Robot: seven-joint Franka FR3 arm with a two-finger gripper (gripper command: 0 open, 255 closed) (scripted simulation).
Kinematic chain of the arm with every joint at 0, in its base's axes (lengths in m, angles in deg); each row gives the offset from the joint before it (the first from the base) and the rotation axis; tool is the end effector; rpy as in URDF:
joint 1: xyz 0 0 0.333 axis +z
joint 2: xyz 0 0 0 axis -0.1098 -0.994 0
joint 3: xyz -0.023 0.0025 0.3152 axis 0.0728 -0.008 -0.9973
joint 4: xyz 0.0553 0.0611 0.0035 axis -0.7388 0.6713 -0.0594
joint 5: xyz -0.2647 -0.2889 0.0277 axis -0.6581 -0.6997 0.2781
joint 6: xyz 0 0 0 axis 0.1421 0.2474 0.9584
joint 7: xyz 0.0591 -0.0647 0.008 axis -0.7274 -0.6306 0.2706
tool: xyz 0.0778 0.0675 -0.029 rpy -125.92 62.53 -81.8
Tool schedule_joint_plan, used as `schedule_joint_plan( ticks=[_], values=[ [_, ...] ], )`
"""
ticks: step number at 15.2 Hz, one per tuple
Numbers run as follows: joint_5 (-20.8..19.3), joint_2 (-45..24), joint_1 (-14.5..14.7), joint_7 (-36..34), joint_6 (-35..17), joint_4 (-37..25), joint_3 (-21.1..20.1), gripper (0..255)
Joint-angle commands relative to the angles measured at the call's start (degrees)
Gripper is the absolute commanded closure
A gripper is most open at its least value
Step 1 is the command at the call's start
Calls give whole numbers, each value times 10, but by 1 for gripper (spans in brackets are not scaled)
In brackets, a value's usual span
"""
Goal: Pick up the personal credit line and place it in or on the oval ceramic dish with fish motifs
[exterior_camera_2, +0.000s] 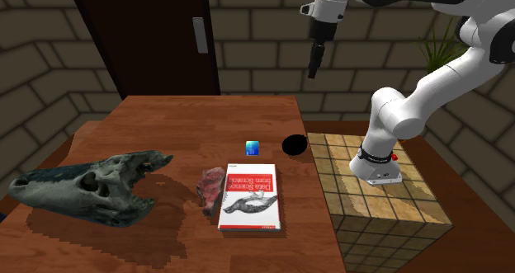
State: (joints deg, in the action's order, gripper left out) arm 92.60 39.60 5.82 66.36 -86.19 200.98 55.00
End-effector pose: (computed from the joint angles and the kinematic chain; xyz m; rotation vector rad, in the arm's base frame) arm 0.3165 -0.0043 0.6313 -3.0668 0.1952 -0.1565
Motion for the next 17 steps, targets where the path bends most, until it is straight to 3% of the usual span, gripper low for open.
schedule_joint_plan(
  ticks=[1, 10, 17],
  values=[
    [0, 0, 0, 0, 0, 0, 0, 0],
    [26, -94, -67, -307, -152, 56, -139, 0],
    [-4, -232, -132, -558, -248, 32, -235, 0]
  ],
)
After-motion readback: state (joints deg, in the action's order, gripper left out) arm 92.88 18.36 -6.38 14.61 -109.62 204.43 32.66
